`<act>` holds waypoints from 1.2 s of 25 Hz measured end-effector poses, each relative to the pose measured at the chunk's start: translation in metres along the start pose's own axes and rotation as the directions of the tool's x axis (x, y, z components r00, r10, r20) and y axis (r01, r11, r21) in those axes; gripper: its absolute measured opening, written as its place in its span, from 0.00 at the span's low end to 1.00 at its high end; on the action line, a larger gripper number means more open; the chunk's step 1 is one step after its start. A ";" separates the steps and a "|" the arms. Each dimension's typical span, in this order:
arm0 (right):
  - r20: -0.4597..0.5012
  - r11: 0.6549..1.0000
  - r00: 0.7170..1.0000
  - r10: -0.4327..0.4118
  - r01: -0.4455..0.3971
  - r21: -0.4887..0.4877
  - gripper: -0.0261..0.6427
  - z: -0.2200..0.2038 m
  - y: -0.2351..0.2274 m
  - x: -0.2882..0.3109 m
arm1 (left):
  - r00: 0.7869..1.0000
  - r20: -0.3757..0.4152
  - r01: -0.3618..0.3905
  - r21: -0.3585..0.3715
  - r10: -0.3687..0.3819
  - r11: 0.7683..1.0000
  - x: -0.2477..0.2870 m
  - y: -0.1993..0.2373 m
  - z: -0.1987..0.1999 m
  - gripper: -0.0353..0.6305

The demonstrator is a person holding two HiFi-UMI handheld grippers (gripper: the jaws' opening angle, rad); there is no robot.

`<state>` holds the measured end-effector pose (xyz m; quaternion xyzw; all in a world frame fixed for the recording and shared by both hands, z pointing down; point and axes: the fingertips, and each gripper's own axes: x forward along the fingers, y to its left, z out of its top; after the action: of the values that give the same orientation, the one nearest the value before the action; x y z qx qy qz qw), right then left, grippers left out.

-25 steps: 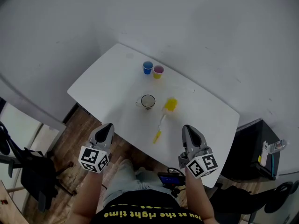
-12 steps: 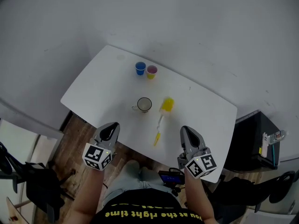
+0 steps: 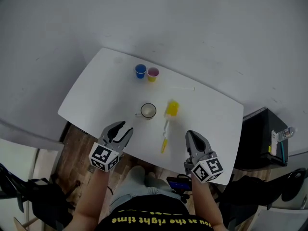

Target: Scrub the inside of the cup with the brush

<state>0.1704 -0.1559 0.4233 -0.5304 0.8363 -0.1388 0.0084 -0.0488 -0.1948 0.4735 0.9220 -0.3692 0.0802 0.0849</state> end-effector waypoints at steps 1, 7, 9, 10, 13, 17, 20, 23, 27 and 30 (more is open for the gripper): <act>-0.006 1.000 1.000 -0.004 0.004 0.002 0.05 -0.003 -0.001 0.001 | 1.000 -0.011 0.013 0.002 -0.013 1.000 0.005 0.002 -0.003 0.30; -0.036 1.000 0.999 -0.014 0.015 0.018 0.05 -0.016 -0.007 0.012 | 0.994 -0.071 0.082 0.011 -0.081 0.997 0.035 0.009 -0.024 0.41; -0.047 1.000 0.999 -0.018 0.019 0.021 0.05 -0.021 -0.008 0.015 | 0.991 -0.099 0.093 0.011 -0.091 0.996 0.044 0.013 -0.034 0.42; -0.053 1.000 0.998 -0.019 0.020 0.023 0.05 -0.024 -0.009 0.016 | 0.989 -0.113 0.095 0.010 -0.093 0.995 0.048 0.015 -0.039 0.43; -0.079 0.999 0.997 -0.015 0.018 0.033 0.05 -0.034 -0.009 0.021 | 0.986 -0.137 0.101 0.004 -0.099 0.995 0.057 0.021 -0.051 0.47; -0.122 0.999 0.992 -0.015 0.020 0.045 0.05 -0.050 -0.012 0.029 | 0.981 -0.158 0.113 -0.003 -0.112 0.994 0.068 0.025 -0.063 0.50; -0.154 0.998 0.988 -0.021 0.030 0.056 0.05 -0.064 -0.015 0.035 | 0.978 -0.172 0.121 -0.005 -0.120 0.993 0.076 0.027 -0.071 0.52; -0.184 0.997 0.983 -0.020 0.033 0.066 0.05 -0.079 -0.017 0.041 | 0.972 -0.192 0.136 -0.013 -0.136 0.991 0.086 0.030 -0.080 0.54; -0.227 0.996 0.974 -0.018 0.038 0.082 0.05 -0.100 -0.019 0.050 | 0.966 -0.212 0.152 -0.009 -0.151 0.988 0.103 0.037 -0.088 0.56; -0.249 0.993 0.968 -0.015 0.043 0.106 0.06 -0.112 -0.018 0.054 | 0.961 -0.219 0.174 0.000 -0.169 0.985 0.115 0.039 -0.093 0.58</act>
<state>0.1451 -0.1861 0.5421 -0.5197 0.8140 -0.2501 -0.0691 -0.0019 -0.2789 0.5919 0.9368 -0.2755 0.1770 0.1228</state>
